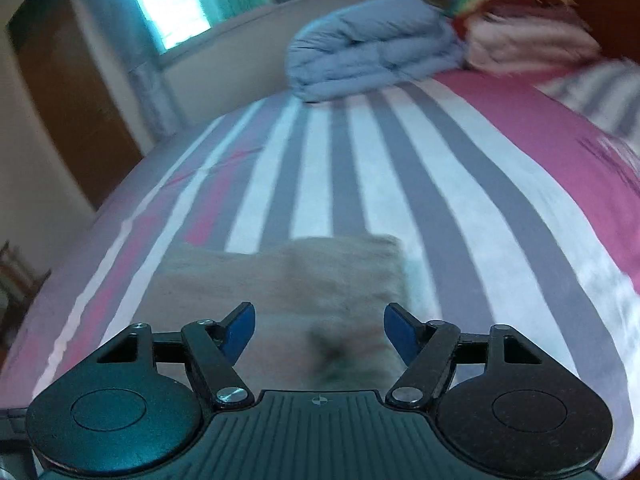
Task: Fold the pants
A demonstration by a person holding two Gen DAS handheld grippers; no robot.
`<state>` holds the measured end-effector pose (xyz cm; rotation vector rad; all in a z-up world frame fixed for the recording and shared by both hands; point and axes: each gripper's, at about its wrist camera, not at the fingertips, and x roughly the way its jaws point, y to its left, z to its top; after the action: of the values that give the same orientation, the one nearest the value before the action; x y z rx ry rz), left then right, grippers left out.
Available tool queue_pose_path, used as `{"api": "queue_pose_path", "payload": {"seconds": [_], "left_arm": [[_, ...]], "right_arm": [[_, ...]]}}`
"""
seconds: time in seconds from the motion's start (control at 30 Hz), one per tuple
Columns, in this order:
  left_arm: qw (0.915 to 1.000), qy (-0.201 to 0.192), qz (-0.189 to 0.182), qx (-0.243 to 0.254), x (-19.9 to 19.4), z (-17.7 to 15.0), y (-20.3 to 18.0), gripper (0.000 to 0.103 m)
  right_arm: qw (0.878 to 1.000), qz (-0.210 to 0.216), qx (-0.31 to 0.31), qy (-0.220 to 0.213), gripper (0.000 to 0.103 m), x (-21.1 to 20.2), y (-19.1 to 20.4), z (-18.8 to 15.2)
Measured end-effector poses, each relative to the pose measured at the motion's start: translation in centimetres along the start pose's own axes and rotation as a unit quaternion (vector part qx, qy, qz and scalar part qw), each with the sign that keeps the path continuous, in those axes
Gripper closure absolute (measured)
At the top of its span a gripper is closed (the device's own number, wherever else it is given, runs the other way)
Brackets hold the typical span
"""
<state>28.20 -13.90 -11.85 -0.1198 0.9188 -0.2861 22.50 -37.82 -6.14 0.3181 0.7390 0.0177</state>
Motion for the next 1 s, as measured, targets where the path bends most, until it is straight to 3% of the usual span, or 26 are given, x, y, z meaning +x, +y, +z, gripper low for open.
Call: {"api": "queue_pose_path", "payload": {"seconds": [0.17,0.3,0.37,0.43,0.53,0.67,0.73,0.77,0.83,0.9,1.0], "left_arm": [[0.9997,0.004,0.012,0.018,1.4,2.6,-0.1,0.026],[0.9994,0.029,0.013,0.014,4.3,4.8,0.5,0.029],[0.9992,0.038,0.006,0.012,5.4,5.6,0.7,0.029],[0.9987,0.047,0.010,0.013,6.4,6.4,0.7,0.029],[0.9985,0.052,0.012,0.010,7.7,7.4,1.0,0.029],[0.9978,0.060,0.028,0.009,10.1,8.4,1.3,0.023],[0.9947,0.093,0.042,-0.004,12.2,8.5,1.9,0.017],[0.9937,0.103,0.035,-0.026,13.0,8.4,2.6,0.016],[0.9937,0.093,0.025,-0.057,12.6,8.6,3.3,0.022],[0.9961,0.067,0.034,-0.047,10.9,8.7,3.2,0.028],[0.9980,0.042,0.042,-0.020,8.0,8.1,3.5,0.021]], "right_arm": [[0.998,-0.012,-0.055,0.018,0.032,4.5,2.2,-0.9],[0.984,-0.050,-0.157,0.065,0.031,7.8,1.6,-6.0],[0.982,-0.048,-0.177,0.053,0.031,7.8,0.6,-7.4],[0.983,-0.037,-0.168,0.061,0.031,7.6,0.2,-6.7],[0.993,-0.005,-0.111,0.028,0.031,6.7,-0.3,-3.3],[0.997,-0.001,-0.075,0.029,0.031,9.5,-0.3,0.8],[0.996,0.002,-0.073,0.051,0.031,11.4,-0.4,1.6],[0.994,-0.017,-0.083,0.072,0.031,12.8,-0.7,1.4],[0.988,-0.064,-0.096,0.097,0.031,15.0,-1.8,0.4],[0.991,-0.052,-0.082,0.088,0.030,14.4,-3.1,0.4],[0.996,-0.022,-0.040,0.070,0.028,11.7,-5.1,1.5]]}}
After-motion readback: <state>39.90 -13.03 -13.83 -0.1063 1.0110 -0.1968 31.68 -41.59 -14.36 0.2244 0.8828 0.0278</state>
